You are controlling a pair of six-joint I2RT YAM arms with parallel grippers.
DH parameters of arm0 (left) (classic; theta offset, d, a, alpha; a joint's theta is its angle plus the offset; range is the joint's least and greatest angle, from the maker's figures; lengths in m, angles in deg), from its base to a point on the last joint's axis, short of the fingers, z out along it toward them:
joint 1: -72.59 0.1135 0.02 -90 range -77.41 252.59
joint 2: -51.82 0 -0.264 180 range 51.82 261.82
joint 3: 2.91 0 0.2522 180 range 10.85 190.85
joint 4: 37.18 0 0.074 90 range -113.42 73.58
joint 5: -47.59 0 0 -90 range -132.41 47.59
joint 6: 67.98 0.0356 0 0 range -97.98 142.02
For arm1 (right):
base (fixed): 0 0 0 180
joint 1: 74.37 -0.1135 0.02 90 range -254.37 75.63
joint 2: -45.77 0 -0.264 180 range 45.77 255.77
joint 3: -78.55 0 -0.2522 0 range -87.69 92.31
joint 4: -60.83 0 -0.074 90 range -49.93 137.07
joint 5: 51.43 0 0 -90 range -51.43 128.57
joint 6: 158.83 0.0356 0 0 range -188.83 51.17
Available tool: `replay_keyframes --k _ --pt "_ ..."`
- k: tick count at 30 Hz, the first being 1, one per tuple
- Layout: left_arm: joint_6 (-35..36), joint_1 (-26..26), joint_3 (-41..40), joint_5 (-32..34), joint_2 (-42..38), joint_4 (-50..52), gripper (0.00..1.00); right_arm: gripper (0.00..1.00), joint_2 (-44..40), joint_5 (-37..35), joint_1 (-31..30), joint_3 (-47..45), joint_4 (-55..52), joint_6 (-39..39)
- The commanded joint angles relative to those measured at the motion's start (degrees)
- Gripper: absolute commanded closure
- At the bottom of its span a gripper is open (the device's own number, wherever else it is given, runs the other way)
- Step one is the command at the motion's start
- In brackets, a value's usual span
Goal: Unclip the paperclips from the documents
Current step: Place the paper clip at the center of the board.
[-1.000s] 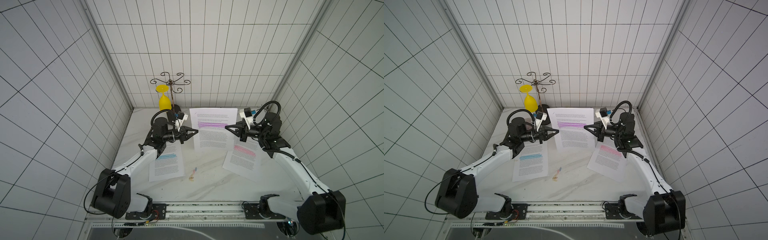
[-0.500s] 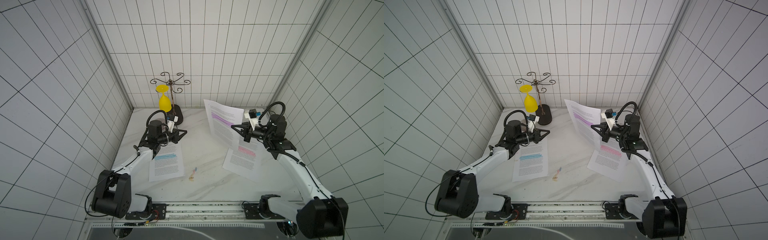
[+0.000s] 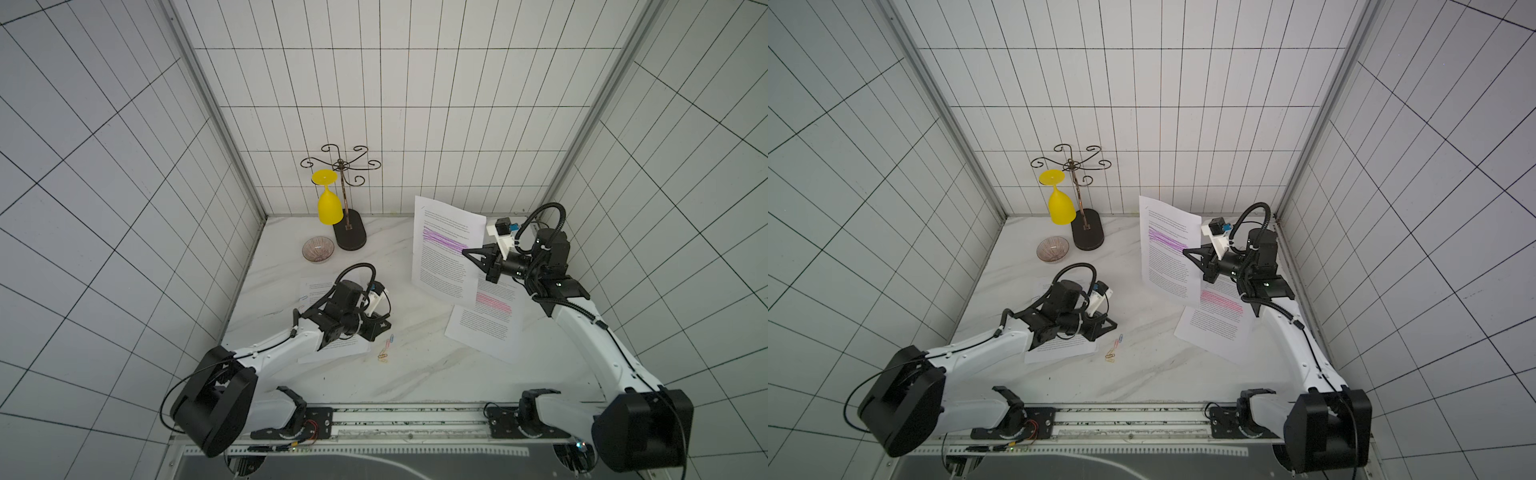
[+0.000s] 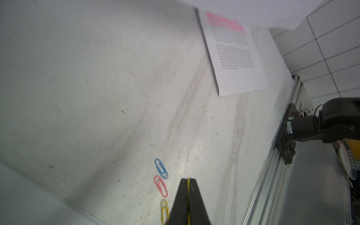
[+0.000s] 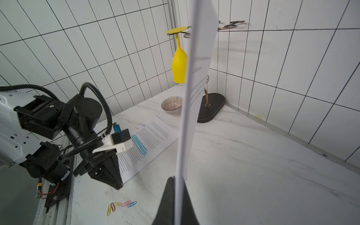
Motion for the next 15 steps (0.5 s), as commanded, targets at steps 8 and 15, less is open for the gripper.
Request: replay_keyframes --k 8,15 --pt "-0.98 -7.63 0.31 8.62 5.92 1.83 1.00 1.00 -0.01 -0.28 0.08 -1.88 0.20 -0.13" --pt "-2.24 -8.92 0.88 9.31 7.28 1.76 0.74 1.00 0.05 -0.89 0.05 -2.34 0.10 -0.04"
